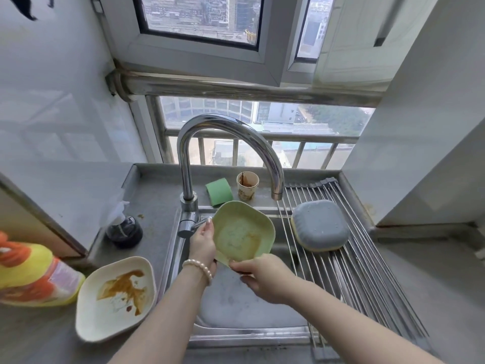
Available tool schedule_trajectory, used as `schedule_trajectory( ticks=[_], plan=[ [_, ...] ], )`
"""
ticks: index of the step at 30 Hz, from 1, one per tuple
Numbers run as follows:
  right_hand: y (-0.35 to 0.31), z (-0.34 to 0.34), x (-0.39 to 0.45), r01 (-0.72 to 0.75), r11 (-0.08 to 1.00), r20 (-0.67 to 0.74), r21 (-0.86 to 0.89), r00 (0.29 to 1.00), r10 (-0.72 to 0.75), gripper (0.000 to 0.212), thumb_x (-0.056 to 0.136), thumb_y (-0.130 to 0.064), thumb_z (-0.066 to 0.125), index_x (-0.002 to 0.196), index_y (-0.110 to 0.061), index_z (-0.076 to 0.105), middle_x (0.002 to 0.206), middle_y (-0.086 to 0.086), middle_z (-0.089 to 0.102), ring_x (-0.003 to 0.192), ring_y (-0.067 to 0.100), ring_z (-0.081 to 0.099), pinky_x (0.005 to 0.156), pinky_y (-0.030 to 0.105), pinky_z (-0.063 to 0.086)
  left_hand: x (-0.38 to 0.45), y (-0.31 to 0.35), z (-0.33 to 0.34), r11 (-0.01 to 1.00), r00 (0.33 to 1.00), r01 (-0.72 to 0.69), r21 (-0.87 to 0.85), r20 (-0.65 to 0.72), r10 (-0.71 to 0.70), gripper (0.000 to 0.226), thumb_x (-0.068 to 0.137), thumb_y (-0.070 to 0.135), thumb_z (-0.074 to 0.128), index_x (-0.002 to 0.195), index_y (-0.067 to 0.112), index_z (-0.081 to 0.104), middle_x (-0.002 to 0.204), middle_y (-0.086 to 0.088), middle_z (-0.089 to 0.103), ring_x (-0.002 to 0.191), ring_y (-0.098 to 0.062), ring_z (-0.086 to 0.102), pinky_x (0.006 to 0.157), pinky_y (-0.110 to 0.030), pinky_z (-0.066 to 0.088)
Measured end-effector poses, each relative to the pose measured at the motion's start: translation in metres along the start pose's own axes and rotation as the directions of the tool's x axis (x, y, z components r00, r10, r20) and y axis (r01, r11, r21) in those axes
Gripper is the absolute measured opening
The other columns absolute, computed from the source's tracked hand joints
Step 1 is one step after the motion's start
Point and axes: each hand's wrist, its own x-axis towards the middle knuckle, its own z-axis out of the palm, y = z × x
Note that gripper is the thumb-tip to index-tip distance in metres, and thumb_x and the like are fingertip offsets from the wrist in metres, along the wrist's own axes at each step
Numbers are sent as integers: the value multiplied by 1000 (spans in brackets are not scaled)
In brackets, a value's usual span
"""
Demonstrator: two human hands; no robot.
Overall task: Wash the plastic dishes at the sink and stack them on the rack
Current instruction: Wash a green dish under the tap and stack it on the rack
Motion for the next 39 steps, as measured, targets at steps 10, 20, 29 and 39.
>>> schedule_trajectory(
  ticks=[10, 20, 29, 39],
  plan=[
    [-20, 37, -3, -75, 986, -472, -148, 881, -4, 7, 69, -20, 61, 67, -19, 68, 67, -4, 66, 66, 16, 65, 86, 32, 55, -13, 3, 16, 942, 931, -232, 243, -226, 288, 41, 101, 29, 42, 119, -1, 62, 114, -20, 65, 109, -36, 59, 88, -36, 45],
    [32, 15, 1, -183, 863, -391, -471, 920, -18, 30, 39, -1, 81, 68, -6, 72, 66, 9, 69, 65, 25, 69, 75, 33, 58, -13, 5, 6, 995, 997, 80, 52, -10, -80, 6, 92, 8, 56, 94, 9, 62, 88, -12, 64, 83, -28, 61, 84, -47, 52],
    [2, 23, 7, 60, 987, -604, -150, 785, -140, 28, 44, -4, 82, 59, -19, 65, 51, -5, 61, 43, 15, 58, 36, 20, 40, -32, -1, 10, 984, 996, 71, -164, -40, -78, 36, 87, -9, 41, 112, 14, 53, 97, -14, 62, 86, -35, 62, 69, -45, 56],
    [36, 8, -5, -27, 843, -398, -537, 889, -226, 25, 48, -1, 80, 66, -16, 71, 65, -2, 69, 79, 19, 71, 104, 50, 39, -24, -5, -1, 948, 941, 283, -144, 234, -246, 31, 84, 5, 52, 114, 3, 58, 96, -19, 65, 80, -31, 64, 60, -34, 54]
  ],
)
